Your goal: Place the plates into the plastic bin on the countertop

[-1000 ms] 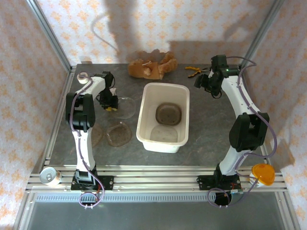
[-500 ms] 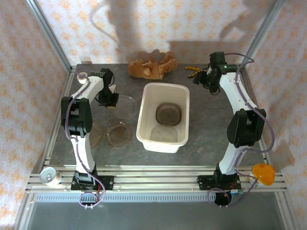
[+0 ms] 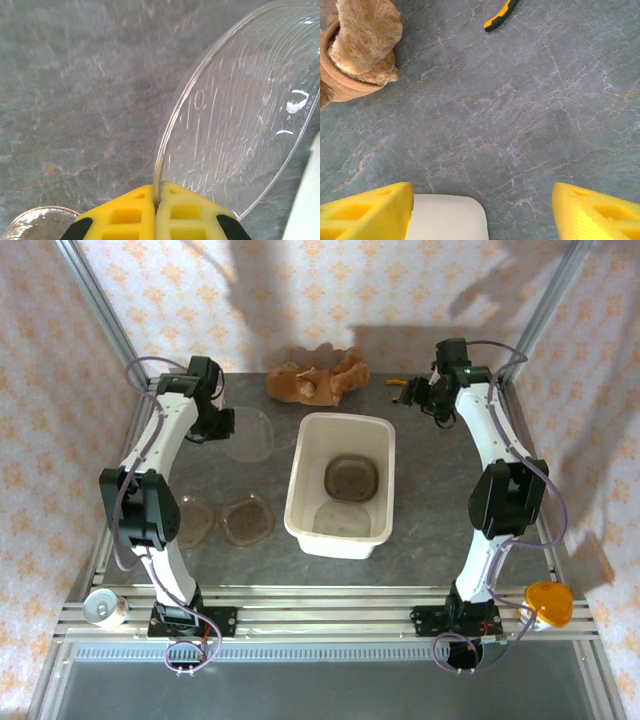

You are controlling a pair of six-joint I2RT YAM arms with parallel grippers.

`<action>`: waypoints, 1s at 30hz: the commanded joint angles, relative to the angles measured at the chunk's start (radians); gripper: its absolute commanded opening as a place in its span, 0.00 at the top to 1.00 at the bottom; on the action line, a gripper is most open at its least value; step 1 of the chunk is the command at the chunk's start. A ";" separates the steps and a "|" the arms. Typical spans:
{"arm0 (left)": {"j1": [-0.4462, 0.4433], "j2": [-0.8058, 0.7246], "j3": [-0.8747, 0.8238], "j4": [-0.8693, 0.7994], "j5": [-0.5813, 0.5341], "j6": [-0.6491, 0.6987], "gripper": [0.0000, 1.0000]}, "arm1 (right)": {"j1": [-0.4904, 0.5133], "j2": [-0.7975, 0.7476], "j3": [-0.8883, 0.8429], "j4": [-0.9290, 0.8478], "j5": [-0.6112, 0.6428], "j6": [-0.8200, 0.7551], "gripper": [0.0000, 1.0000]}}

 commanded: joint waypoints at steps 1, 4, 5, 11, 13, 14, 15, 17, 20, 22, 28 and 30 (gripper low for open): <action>-0.003 -0.083 0.069 0.008 0.013 -0.074 1.00 | 0.004 0.004 0.033 0.011 -0.007 0.012 0.27; -0.015 -0.129 0.078 0.058 0.084 -0.109 1.00 | 0.005 0.002 0.030 0.007 -0.003 0.006 0.27; -0.026 -0.142 0.079 0.074 0.104 -0.119 1.00 | 0.005 0.002 0.030 0.007 0.000 0.004 0.27; -0.147 -0.150 0.166 0.073 0.194 -0.111 1.00 | 0.004 -0.001 0.020 0.007 0.004 -0.003 0.27; -0.185 -0.149 0.177 0.088 0.226 -0.122 1.00 | 0.003 -0.002 0.010 0.014 0.007 -0.002 0.27; -0.206 -0.144 0.182 0.093 0.238 -0.127 1.00 | 0.004 -0.004 0.006 0.017 0.008 -0.002 0.27; -0.227 -0.140 0.183 0.097 0.250 -0.132 1.00 | 0.004 -0.004 0.004 0.016 0.013 -0.002 0.27; -0.267 -0.130 0.181 0.097 0.270 -0.137 1.00 | 0.004 -0.008 -0.002 0.021 0.018 -0.001 0.27; -0.323 -0.108 0.182 0.082 0.288 -0.121 1.00 | 0.001 -0.017 -0.021 0.030 0.031 -0.001 0.27; -0.346 -0.097 0.175 0.089 0.309 -0.109 1.00 | 0.002 -0.029 -0.044 0.043 0.038 0.004 0.27; -0.408 -0.030 0.178 0.020 0.357 -0.100 1.00 | -0.005 -0.084 -0.137 0.089 0.085 0.019 0.27; -0.431 -0.013 0.178 -0.007 0.371 -0.105 1.00 | -0.017 -0.105 -0.168 0.106 0.086 0.028 0.27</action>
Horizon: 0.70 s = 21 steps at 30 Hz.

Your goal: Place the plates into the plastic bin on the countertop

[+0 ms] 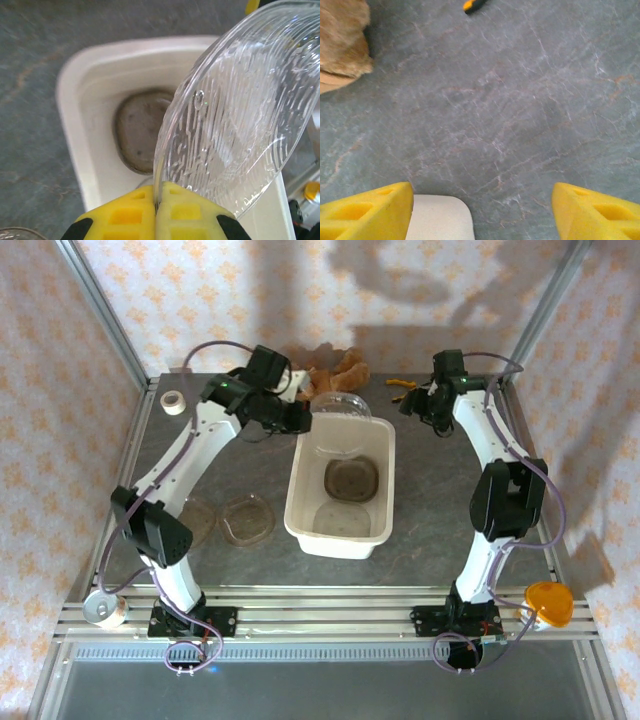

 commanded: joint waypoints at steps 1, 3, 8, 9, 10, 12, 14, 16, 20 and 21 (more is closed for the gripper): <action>-0.033 0.036 0.017 -0.076 0.054 0.011 1.00 | -0.019 -0.080 -0.038 0.048 0.048 0.023 0.27; -0.048 0.042 0.006 -0.095 0.042 0.013 1.00 | -0.029 -0.090 -0.045 0.059 0.048 0.021 0.27; -0.074 0.056 0.000 -0.153 -0.027 0.028 1.00 | -0.041 -0.106 -0.049 0.072 0.047 0.019 0.27; -0.075 0.055 -0.009 -0.151 -0.031 0.027 1.00 | -0.041 -0.107 -0.051 0.072 0.045 0.017 0.27; -0.078 0.055 -0.018 -0.150 -0.031 0.025 1.00 | -0.043 -0.108 -0.052 0.070 0.044 0.016 0.27; -0.085 0.061 -0.036 -0.150 -0.024 0.023 1.00 | -0.043 -0.111 -0.055 0.065 0.044 0.016 0.27; -0.099 0.076 -0.030 -0.171 -0.030 0.029 1.00 | -0.044 -0.116 -0.059 0.066 0.048 0.015 0.27; -0.114 0.098 -0.015 -0.208 -0.027 0.034 1.00 | -0.046 -0.121 -0.061 0.065 0.051 0.012 0.27; -0.131 0.119 -0.018 -0.240 -0.022 0.022 1.00 | -0.047 -0.127 -0.071 0.060 0.053 0.008 0.27; -0.132 0.119 -0.020 -0.245 -0.023 0.014 1.00 | -0.046 -0.131 -0.075 0.063 0.053 0.010 0.27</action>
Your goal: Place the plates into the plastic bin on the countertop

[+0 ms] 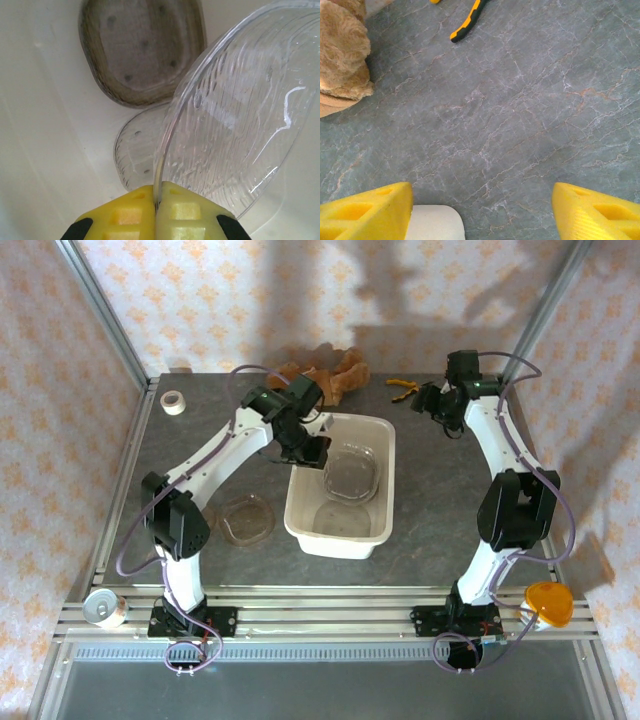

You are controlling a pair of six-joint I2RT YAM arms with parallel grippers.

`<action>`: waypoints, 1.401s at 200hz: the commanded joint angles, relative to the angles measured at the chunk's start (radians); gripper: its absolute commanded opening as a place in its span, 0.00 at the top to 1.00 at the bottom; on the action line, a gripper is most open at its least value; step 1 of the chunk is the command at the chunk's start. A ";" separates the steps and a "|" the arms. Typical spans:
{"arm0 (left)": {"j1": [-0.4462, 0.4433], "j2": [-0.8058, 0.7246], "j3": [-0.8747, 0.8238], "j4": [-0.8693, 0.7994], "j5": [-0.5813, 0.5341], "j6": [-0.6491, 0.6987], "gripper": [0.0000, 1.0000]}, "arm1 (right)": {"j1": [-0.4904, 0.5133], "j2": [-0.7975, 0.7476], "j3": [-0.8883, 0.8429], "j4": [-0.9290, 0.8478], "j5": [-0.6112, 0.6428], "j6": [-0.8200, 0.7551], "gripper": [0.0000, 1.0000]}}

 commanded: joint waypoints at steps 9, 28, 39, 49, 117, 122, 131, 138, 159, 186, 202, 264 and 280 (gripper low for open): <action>-0.015 0.013 -0.005 -0.069 -0.026 -0.022 1.00 | -0.005 -0.057 -0.032 0.015 0.032 0.006 0.27; -0.021 0.013 -0.030 -0.062 -0.031 -0.050 1.00 | -0.005 -0.071 -0.057 0.031 0.034 0.008 0.27; -0.028 0.013 -0.047 -0.049 -0.029 -0.068 1.00 | -0.004 -0.074 -0.068 0.034 0.033 0.012 0.27; -0.037 0.027 -0.053 -0.048 -0.034 -0.079 1.00 | -0.005 -0.076 -0.076 0.038 0.029 0.015 0.27; -0.088 0.080 -0.021 -0.091 -0.079 -0.137 1.00 | -0.006 -0.086 -0.107 0.049 0.030 0.017 0.27; -0.093 0.086 -0.010 -0.101 -0.085 -0.138 1.00 | -0.006 -0.088 -0.111 0.051 0.029 0.018 0.27; -0.102 0.096 0.009 -0.118 -0.098 -0.143 1.00 | -0.006 -0.088 -0.115 0.052 0.028 0.018 0.27; -0.108 0.103 0.019 -0.129 -0.105 -0.146 1.00 | -0.006 -0.088 -0.118 0.055 0.028 0.018 0.27; -0.128 0.122 0.029 -0.155 -0.110 -0.156 1.00 | -0.008 -0.085 -0.121 0.059 0.025 0.018 0.27; -0.143 0.134 0.016 -0.164 -0.118 -0.163 1.00 | -0.009 -0.082 -0.124 0.058 0.017 0.016 0.27; -0.147 0.144 0.011 -0.168 -0.122 -0.172 1.00 | -0.009 -0.083 -0.133 0.062 0.018 0.011 0.27; -0.182 0.234 0.076 -0.247 -0.178 -0.178 1.00 | -0.025 -0.088 -0.135 0.061 0.026 -0.005 0.27; -0.190 0.259 0.094 -0.264 -0.181 -0.173 1.00 | -0.028 -0.089 -0.137 0.060 0.028 -0.008 0.27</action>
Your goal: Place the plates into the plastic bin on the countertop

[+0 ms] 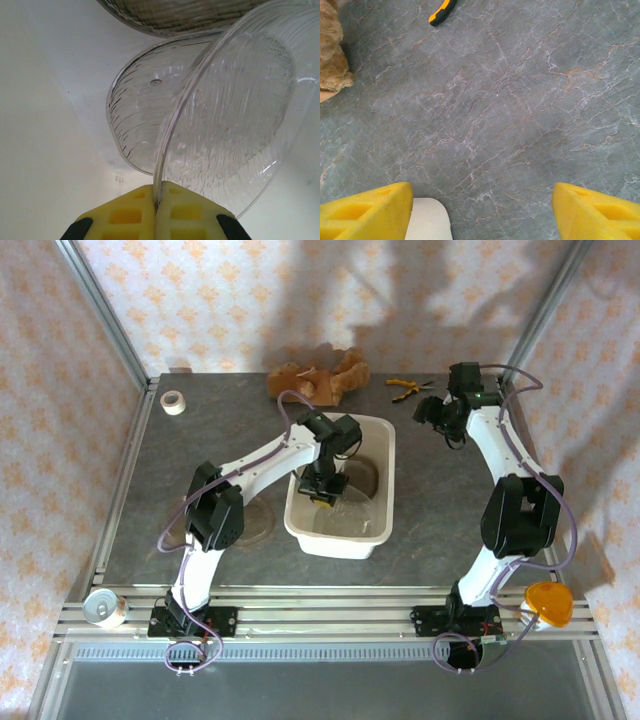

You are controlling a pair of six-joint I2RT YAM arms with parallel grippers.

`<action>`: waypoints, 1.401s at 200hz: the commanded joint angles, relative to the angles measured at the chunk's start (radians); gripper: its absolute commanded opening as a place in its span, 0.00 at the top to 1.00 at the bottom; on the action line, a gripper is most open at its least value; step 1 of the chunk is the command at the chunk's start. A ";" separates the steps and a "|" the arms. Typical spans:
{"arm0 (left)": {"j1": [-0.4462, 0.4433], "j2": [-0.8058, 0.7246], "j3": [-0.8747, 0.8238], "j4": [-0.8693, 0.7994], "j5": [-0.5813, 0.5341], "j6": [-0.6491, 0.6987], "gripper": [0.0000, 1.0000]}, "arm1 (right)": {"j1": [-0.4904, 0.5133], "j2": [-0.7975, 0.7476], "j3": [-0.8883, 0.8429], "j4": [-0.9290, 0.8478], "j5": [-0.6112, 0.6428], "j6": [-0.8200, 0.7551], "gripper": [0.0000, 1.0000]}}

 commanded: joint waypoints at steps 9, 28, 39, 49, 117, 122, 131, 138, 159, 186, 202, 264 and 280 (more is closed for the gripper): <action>-0.024 0.049 0.053 -0.088 -0.035 -0.013 1.00 | -0.011 -0.034 -0.004 0.005 0.027 -0.016 0.27; -0.027 0.052 0.055 -0.097 -0.036 -0.018 1.00 | -0.014 -0.032 -0.001 0.003 0.027 -0.022 0.26; -0.028 0.052 0.046 -0.104 -0.036 -0.025 1.00 | -0.016 -0.029 0.002 0.002 0.028 -0.026 0.26; -0.031 0.056 0.037 -0.109 -0.038 -0.032 1.00 | -0.016 -0.025 0.003 -0.001 0.028 -0.028 0.26; -0.041 0.093 0.055 -0.165 -0.081 -0.048 0.92 | -0.016 -0.009 0.010 0.010 0.024 -0.029 0.26; -0.041 0.095 0.056 -0.166 -0.081 -0.048 0.91 | -0.016 -0.009 0.012 0.010 0.022 -0.029 0.26; -0.042 0.098 0.060 -0.168 -0.082 -0.048 0.90 | -0.015 -0.007 0.012 0.011 0.022 -0.029 0.26; -0.041 0.105 0.067 -0.175 -0.085 -0.049 0.89 | -0.016 -0.007 0.014 0.012 0.022 -0.029 0.26; -0.042 0.121 0.093 -0.183 -0.087 -0.047 0.87 | -0.016 -0.004 0.018 0.014 0.020 -0.028 0.26; -0.043 0.124 0.102 -0.187 -0.090 -0.045 0.80 | -0.016 -0.005 0.018 0.013 0.025 -0.034 0.26; -0.042 0.123 0.109 -0.190 -0.091 -0.043 0.75 | -0.017 -0.003 0.020 0.015 0.027 -0.036 0.26; -0.043 0.114 0.153 -0.228 -0.112 -0.039 0.61 | -0.018 0.017 0.043 0.010 0.028 -0.050 0.26; -0.041 0.113 0.178 -0.239 -0.127 -0.040 0.61 | -0.019 0.021 0.050 0.011 0.027 -0.051 0.26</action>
